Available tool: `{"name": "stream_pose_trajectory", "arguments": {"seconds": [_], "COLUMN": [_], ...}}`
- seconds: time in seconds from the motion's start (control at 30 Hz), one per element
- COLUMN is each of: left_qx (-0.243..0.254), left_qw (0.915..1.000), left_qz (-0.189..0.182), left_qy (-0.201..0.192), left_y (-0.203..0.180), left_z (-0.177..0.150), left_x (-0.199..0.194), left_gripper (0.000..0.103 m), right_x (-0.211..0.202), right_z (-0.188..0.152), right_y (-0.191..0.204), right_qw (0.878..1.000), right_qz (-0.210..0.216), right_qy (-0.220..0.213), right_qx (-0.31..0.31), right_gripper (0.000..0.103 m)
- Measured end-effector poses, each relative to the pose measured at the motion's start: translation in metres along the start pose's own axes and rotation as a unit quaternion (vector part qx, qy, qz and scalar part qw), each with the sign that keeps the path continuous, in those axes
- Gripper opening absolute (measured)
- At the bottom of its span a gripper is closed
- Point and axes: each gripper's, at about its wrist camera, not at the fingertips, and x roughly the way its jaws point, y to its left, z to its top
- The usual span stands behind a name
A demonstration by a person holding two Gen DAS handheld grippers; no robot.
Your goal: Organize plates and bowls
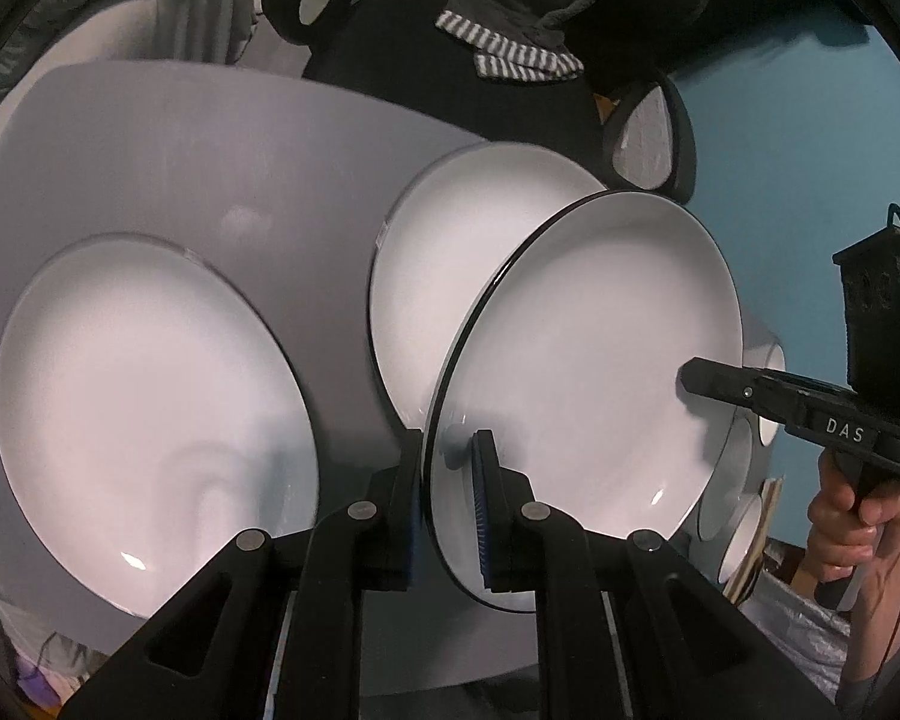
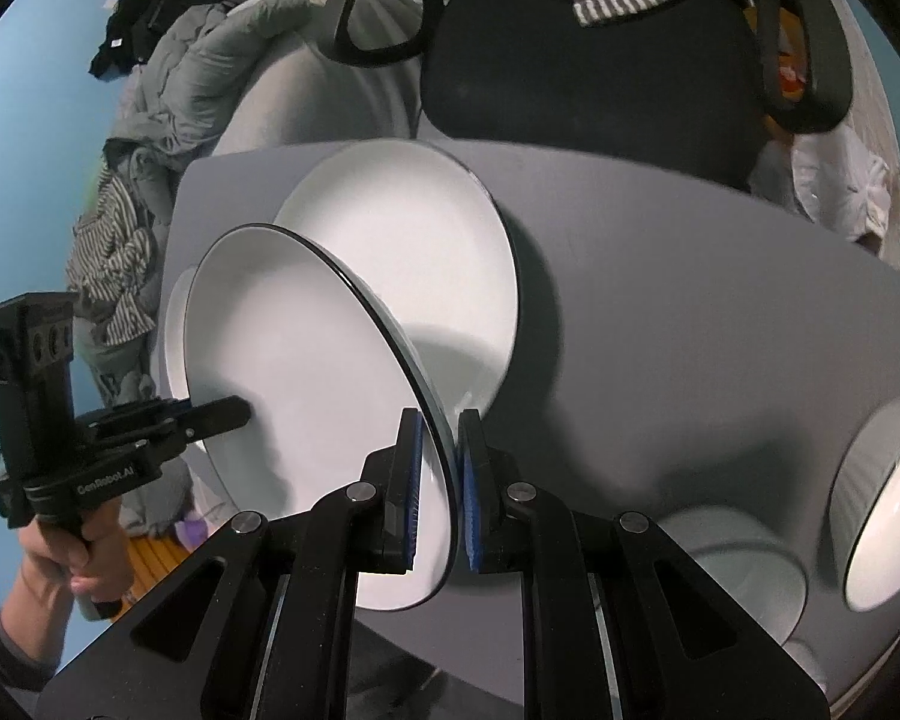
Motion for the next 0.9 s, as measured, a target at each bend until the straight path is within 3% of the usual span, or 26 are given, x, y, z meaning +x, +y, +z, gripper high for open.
{"name": "stream_pose_trajectory", "arguments": {"seconds": [0.33,0.9], "left_qx": [-0.004,-0.006], "left_qw": [0.9994,0.9987], "left_qz": [0.033,0.046], "left_qy": [0.006,0.021], "left_y": [-0.013,-0.018], "left_z": [0.021,0.038], "left_x": [0.019,0.027], "left_gripper": [0.017,0.017], "right_x": [0.014,0.022], "right_z": [0.032,0.053], "right_y": [-0.006,-0.011], "right_qw": [1.000,0.999], "right_qz": [0.001,-0.004], "right_qy": [0.018,0.042], "right_qx": [0.010,0.026], "right_gripper": [0.013,0.013]}}
